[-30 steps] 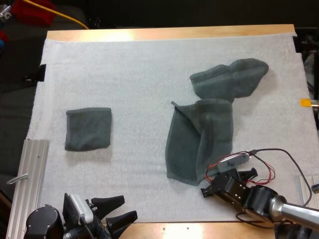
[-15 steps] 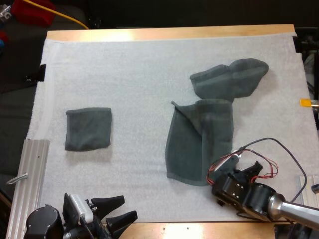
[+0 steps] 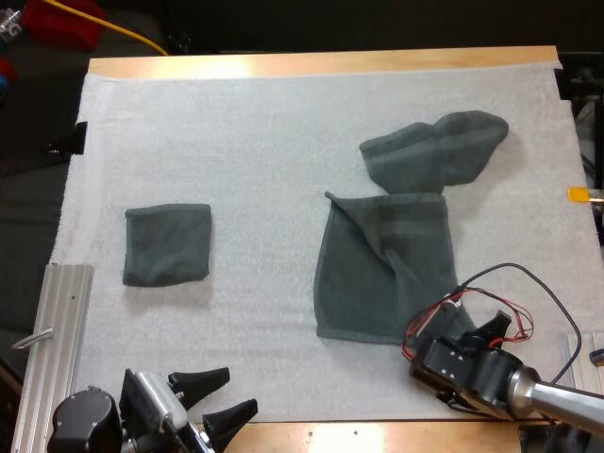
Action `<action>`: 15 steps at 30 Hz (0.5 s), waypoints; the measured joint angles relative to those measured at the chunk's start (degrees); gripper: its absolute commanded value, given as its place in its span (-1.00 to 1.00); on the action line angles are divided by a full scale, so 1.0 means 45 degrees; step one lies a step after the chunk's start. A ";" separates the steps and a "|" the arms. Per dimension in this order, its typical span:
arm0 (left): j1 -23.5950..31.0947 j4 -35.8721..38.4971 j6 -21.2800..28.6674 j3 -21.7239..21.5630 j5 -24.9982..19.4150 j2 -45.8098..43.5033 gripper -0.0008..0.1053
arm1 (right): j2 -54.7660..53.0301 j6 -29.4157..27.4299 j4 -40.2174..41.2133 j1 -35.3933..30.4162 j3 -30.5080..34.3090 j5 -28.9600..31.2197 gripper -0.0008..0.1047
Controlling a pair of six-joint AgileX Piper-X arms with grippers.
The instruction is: Pick towel from pile, fold and stack
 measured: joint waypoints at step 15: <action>-0.3790 0.0602 0.2457 -0.0336 -0.3505 0.2713 0.23 | 0.0000 0.0000 0.0267 0.0000 0.0000 0.0005 -0.96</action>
